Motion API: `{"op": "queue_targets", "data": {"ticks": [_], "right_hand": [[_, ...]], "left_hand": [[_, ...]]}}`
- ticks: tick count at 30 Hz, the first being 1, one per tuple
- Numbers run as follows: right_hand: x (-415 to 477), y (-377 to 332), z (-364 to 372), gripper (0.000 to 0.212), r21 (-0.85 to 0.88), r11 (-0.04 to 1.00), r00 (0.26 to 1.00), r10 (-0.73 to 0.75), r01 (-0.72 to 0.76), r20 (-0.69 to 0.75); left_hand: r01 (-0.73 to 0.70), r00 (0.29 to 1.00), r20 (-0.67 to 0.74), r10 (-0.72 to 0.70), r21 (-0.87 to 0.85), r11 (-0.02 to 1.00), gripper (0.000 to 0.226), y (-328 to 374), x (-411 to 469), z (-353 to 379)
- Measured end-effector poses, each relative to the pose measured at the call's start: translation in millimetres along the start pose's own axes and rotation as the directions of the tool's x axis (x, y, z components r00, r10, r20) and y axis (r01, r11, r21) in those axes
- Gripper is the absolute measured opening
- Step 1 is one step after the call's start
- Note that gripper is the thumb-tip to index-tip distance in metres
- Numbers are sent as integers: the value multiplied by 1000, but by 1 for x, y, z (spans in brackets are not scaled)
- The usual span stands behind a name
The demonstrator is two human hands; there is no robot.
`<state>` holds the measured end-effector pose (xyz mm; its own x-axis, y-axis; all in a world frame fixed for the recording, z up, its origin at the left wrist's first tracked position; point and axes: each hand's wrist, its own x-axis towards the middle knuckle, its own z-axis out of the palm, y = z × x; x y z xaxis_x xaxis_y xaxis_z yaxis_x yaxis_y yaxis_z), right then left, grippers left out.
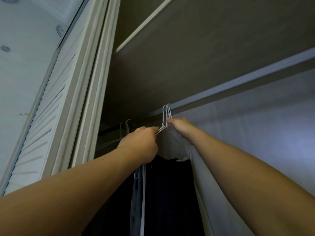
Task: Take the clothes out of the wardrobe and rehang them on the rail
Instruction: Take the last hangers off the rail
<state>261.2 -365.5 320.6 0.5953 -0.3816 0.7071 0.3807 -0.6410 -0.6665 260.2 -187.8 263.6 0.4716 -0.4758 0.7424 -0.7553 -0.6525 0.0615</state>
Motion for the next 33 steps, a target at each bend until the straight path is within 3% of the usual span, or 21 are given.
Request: {"op": "queue_targets", "data": {"ticks": [5,11,15,20,24,27,33], "right_hand": [[-20,-8,-2,38,-25,1000,995,9,-7,96],[-54,-26,8,62,-52,997,987,55,-48,152],[-108,-39,27,64,-98,995,992,-15,28,125],[-223,-60,64,64,-295,935,977,-163,197,136],[-340,-71,110,65,-293,870,904,-315,397,289],[-427,-86,142,67,-271,819,836,-387,505,390],[-599,-124,201,73,-81,749,636,-495,658,592]], "left_hand": [[38,995,92,-45,77,996,34,1,-12,-11],[19,999,-46,-9,220,975,40,1,-63,-36],[-49,987,-132,95,318,947,46,-11,-124,-60],[-16,989,-136,65,336,942,59,-43,-226,-87],[56,992,-124,-7,390,919,74,-73,-330,-110],[161,985,-131,-117,411,897,73,-91,-414,-132],[393,916,-123,-381,462,795,72,-108,-617,-190]]}}
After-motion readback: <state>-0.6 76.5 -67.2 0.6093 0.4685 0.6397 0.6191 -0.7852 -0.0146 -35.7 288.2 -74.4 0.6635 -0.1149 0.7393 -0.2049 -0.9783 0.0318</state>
